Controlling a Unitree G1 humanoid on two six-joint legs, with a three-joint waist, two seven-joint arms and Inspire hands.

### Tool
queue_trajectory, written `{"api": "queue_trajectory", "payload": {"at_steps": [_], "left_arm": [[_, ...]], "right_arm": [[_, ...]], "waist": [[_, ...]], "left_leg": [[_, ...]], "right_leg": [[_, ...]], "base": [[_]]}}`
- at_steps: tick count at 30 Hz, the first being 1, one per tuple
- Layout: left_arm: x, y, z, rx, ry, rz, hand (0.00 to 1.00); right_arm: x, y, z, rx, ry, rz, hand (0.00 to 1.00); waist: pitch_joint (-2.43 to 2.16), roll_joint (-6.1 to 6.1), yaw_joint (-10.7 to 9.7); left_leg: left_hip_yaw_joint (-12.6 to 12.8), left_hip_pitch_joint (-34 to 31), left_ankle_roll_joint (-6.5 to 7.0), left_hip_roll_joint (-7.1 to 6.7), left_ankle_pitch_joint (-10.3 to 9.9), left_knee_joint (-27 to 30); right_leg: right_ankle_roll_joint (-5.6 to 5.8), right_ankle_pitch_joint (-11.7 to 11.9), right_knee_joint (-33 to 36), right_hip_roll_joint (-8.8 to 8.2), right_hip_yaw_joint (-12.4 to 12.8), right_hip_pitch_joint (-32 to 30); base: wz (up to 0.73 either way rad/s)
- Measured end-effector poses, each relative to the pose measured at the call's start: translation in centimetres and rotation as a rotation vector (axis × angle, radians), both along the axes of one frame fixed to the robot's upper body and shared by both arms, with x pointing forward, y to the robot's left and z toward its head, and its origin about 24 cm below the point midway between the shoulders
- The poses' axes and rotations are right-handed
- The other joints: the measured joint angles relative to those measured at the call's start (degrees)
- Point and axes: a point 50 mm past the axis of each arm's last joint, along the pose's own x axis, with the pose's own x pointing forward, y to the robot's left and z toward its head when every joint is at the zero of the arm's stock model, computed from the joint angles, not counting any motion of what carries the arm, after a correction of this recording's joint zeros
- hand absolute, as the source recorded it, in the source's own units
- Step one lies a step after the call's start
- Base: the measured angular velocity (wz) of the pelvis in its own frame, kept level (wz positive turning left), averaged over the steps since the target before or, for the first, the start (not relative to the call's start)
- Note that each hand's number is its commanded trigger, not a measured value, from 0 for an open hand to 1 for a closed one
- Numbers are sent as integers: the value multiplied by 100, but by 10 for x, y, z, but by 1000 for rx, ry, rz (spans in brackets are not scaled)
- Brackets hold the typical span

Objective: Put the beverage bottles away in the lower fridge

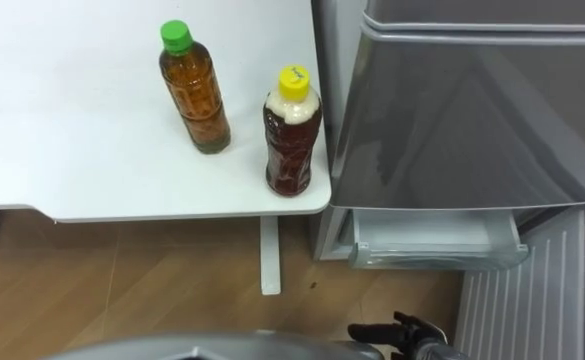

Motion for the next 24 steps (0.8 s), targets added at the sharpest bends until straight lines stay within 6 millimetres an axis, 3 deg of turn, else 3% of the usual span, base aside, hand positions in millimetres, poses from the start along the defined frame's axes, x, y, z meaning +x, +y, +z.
{"api": "queue_trajectory", "payload": {"at_steps": [5, 15, 20, 24], "left_arm": [[0, 2, 0, 33, -25, 53, 0], [-7, 11, 2, 103, -122, 424, 0], [7, 18, 6, 144, -247, 549, 0], [34, 29, 17, 174, -434, 685, 0]], "right_arm": [[-1, -1, 0, -6, 3, -11, 0], [-4, -4, 0, -13, 10, -55, 0], [-5, -5, 0, -27, 11, -57, 0], [-4, -6, 0, -34, -2, -55, 0]], "waist": [[-11, 33, 7], [-1, 122, 12], [-1, 152, 9], [-2, 132, 18]], "left_leg": [[1, 7, 1, -1, -1, 9], [-30, 49, 4, -11, -1, 6], [-54, 48, -1, -11, 4, 7], [-80, 46, -4, -16, 6, 10]], "right_leg": [[0, 0, 1, -4, 1, 7], [0, 0, -1, -12, -48, 77], [0, 0, 2, -11, -96, 76], [1, -1, 4, -12, -130, 73]], "base": [[0], [0], [1], [2]]}}
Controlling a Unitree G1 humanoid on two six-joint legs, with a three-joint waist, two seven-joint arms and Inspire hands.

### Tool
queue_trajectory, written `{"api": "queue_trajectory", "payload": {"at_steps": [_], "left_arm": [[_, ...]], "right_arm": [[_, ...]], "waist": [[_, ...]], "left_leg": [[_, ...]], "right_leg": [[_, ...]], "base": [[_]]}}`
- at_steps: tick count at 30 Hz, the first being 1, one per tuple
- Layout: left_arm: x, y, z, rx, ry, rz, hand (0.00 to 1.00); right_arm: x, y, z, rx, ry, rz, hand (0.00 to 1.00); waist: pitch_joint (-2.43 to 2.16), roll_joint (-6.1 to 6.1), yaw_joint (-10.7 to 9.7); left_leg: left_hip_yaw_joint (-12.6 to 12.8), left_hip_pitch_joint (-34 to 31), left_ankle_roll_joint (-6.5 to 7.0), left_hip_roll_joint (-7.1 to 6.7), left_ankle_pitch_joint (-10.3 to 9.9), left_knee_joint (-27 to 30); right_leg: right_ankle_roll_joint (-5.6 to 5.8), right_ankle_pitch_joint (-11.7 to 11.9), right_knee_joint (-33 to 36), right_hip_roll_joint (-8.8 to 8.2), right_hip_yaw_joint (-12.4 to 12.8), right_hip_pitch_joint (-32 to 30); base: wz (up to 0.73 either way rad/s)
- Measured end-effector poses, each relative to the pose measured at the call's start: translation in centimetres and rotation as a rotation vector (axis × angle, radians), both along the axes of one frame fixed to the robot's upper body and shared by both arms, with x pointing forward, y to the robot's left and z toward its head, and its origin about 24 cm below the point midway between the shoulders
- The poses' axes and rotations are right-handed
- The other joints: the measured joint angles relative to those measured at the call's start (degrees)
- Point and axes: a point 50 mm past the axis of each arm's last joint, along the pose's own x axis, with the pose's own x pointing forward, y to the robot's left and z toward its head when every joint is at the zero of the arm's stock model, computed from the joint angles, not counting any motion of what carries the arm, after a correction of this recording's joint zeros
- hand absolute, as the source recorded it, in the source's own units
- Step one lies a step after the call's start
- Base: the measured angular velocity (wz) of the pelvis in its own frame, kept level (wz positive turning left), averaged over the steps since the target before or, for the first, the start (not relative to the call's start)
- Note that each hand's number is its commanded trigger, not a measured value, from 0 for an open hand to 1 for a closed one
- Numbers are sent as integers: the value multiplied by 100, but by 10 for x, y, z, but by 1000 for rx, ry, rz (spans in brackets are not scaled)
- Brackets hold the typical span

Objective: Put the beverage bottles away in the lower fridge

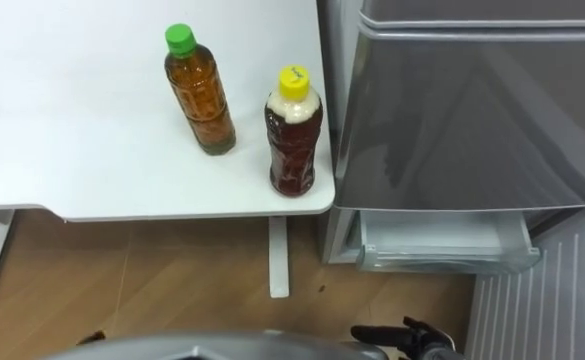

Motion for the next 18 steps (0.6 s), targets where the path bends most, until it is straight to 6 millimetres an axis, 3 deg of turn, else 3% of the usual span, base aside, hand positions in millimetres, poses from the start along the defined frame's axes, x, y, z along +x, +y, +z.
{"api": "queue_trajectory", "payload": {"at_steps": [9, 10, 11, 14, 18], "left_arm": [[42, 4, 23, 91, -299, 241, 0], [45, 5, 26, 113, -318, 258, 0], [47, 6, 28, 124, -328, 265, 0], [64, 11, 45, 195, -424, 295, 0], [87, 17, 74, 300, -605, 325, 0]], "right_arm": [[1, 3, 0, -9, -27, 17, 0], [1, 4, 0, -7, -32, 20, 0], [0, 5, 0, -7, -33, 21, 0], [-2, 8, -1, -12, -40, 24, 0], [-1, 6, 0, -39, -48, 30, 0]], "waist": [[-19, -125, 140], [-54, -134, 137], [-59, -167, 141], [-35, -222, 162], [-40, -182, 153]], "left_leg": [[61, 83, 2, 8, 10, -103], [60, 109, -1, 10, 12, -89], [56, 110, -1, 10, 12, -89], [29, 96, -2, 7, 12, -78], [30, 92, 11, -5, 5, -106]], "right_leg": [[2, -1, -1, 7, 52, -3], [2, -1, -1, 9, 50, -5], [2, -1, -1, 9, 50, -4], [0, 2, 1, 6, 29, -7], [5, 6, 10, -5, 32, 17]], "base": [[-3], [0], [5], [4], [0]]}}
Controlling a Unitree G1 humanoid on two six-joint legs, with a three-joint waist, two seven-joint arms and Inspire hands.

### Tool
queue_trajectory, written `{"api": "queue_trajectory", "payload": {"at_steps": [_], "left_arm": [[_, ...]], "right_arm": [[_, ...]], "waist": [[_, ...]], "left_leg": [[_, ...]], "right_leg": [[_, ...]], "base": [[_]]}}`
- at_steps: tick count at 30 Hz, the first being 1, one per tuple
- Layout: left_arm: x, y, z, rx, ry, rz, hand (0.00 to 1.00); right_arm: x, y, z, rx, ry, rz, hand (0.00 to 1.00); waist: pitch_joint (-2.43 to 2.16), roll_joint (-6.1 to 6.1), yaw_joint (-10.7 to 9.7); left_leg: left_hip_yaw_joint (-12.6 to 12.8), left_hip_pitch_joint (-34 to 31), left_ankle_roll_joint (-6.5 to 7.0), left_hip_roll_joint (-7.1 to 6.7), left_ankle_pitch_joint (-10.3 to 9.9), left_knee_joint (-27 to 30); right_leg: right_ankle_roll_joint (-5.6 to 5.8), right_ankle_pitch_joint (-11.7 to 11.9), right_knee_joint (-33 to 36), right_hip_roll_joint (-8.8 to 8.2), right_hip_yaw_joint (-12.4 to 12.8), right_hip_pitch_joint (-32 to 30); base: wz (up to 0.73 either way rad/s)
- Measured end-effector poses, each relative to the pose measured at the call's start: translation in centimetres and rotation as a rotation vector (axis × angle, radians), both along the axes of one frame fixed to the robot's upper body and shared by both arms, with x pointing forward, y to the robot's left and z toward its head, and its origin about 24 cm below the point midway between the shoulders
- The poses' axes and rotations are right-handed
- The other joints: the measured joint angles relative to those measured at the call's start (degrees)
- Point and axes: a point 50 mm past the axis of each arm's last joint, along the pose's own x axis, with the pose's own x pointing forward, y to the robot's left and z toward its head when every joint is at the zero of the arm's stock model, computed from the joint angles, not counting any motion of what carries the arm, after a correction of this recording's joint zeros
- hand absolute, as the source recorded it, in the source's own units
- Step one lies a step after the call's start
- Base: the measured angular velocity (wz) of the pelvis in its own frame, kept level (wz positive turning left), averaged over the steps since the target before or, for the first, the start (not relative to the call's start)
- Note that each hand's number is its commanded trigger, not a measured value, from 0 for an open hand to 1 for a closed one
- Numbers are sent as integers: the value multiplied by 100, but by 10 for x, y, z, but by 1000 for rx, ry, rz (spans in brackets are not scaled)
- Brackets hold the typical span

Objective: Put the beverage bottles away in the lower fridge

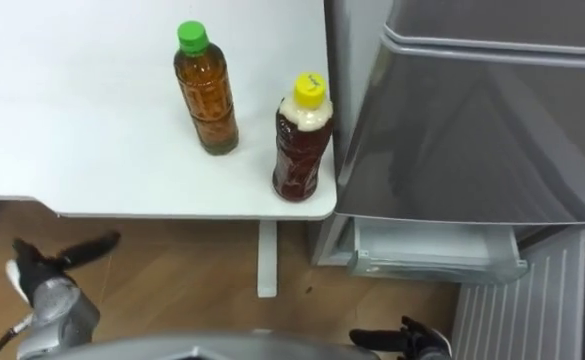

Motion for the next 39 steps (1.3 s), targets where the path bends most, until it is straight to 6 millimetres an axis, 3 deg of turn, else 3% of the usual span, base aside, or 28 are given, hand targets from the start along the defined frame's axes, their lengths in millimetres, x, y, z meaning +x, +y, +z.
{"api": "queue_trajectory", "payload": {"at_steps": [12, 16, 23, 27, 28, 31, 33, 35, 39], "left_arm": [[7, -9, 14, 150, 19, 43, 0], [7, -7, 29, 234, 6, 30, 0], [8, -3, 40, 356, 4, 4, 0], [23, 0, 81, 427, -197, 46, 0], [31, -3, 102, 448, -325, 47, 0], [42, -9, 132, 515, -504, 5, 0], [42, -10, 131, 542, -490, -27, 0], [40, -12, 123, 536, -450, -67, 0], [23, -16, 87, 452, -271, -145, 0]], "right_arm": [[2, -1, 1, -11, -21, -19, 0], [-1, -1, 0, -10, -15, -22, 0], [1, -1, 0, -10, -17, -22, 0], [-1, -3, 1, -14, -11, -22, 0], [-2, -4, 1, -14, -7, -17, 0], [-3, -8, 1, -21, 2, -8, 0], [-3, -9, 2, -25, 1, -14, 0], [-5, -11, 2, -22, 2, -42, 0], [-9, -10, 1, -8, 28, -85, 0]], "waist": [[39, 70, -44], [98, 30, -5], [112, 42, -21], [114, 63, 53], [103, 78, 92], [56, 150, 107], [5, 167, 105], [2, 176, 112], [-18, 151, 169]], "left_leg": [[-177, -218, -7, -13, 2, 150], [-243, -235, -7, -18, 1, 192], [-321, -410, -21, -27, 4, 327], [-405, -537, -18, -75, 8, 393], [-402, -500, -9, -81, 13, 371], [-365, -378, 21, -97, 42, 264], [-330, -303, 28, -103, 54, 195], [-332, -272, 28, -104, 54, 179], [-337, -249, 18, -96, 52, 174]], "right_leg": [[-4, 2, -9, -1, -144, -121], [-4, 3, -11, 7, -130, -113], [-5, 3, -12, 14, -157, -183], [-19, 11, -10, -3, -217, -233], [-19, 11, -2, -12, -214, -211], [-14, 10, -3, -48, -233, -98], [-6, 11, -4, -65, -265, -44], [-6, 11, -6, -65, -289, -19], [-4, 9, -11, -50, -297, -50]], "base": [[8], [11], [6], [10], [0], [-7], [-8], [0], [0]]}}
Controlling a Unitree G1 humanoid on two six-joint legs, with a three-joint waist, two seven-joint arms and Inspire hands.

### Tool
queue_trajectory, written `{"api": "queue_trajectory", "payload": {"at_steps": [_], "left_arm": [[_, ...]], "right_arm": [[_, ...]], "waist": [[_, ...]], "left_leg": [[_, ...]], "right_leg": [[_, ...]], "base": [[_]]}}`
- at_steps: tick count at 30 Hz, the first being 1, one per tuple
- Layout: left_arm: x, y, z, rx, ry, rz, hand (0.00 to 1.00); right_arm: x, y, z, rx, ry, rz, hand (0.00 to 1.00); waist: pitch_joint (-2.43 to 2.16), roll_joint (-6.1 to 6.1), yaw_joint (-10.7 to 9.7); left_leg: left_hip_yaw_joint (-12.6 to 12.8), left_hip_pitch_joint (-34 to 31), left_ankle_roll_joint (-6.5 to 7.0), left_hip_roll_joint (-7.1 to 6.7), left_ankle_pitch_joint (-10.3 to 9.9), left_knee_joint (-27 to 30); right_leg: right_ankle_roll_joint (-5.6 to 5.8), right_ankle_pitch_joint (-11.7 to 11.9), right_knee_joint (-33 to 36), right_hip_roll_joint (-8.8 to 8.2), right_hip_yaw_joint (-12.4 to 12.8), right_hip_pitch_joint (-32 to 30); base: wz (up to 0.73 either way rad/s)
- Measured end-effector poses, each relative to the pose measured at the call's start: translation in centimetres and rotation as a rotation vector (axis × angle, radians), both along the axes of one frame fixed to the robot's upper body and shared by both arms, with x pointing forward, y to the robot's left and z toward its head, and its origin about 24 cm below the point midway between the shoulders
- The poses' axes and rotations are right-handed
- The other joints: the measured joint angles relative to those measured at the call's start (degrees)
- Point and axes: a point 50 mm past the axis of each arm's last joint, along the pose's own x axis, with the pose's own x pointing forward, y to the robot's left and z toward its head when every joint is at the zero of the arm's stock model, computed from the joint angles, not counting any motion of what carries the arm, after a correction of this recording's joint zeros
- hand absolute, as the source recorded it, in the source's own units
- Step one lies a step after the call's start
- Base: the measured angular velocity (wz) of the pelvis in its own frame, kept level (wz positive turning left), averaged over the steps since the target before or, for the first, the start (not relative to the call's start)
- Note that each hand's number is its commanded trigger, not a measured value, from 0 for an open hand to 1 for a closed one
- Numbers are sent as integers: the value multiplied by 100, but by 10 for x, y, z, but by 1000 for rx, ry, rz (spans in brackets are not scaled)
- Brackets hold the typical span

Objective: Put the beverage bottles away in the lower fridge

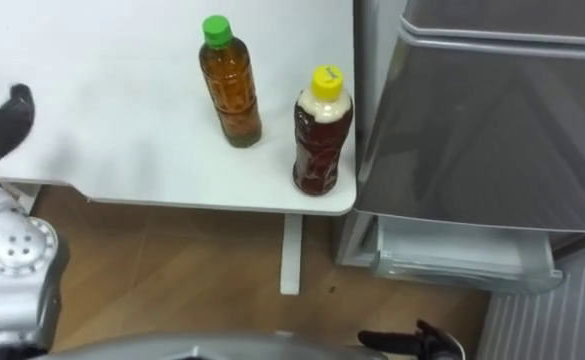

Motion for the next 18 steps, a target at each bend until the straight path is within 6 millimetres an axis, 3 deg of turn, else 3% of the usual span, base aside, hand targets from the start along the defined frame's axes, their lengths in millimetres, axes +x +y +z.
{"api": "queue_trajectory", "payload": {"at_steps": [4, 9, 11, 18], "left_arm": [[-3, -2, -12, -55, 53, -12, 0], [-1, -2, -10, -55, 52, -24, 0], [2, -3, -2, -32, 26, -44, 0], [16, -18, 53, 68, -184, -189, 0]], "right_arm": [[-3, 3, -1, 18, 19, 8, 0], [-3, 3, -1, 18, 23, 16, 0], [-2, 3, -1, 16, 22, 20, 0], [-3, 2, -1, 20, 15, 24, 0]], "waist": [[7, -158, 133], [5, -172, 150], [-1, -157, 132], [12, -58, 67]], "left_leg": [[-37, -10, -14, 2, 8, 4], [-60, -98, -5, -3, 3, 44], [-60, -151, -4, -5, 4, 63], [-67, -150, -3, -5, 7, 60]], "right_leg": [[0, -1, 2, 18, -11, -7], [2, 1, 4, 1, -35, -43], [8, 6, 6, -2, -47, -59], [8, 6, 1, -6, -66, -48]], "base": [[3], [3], [0], [0]]}}
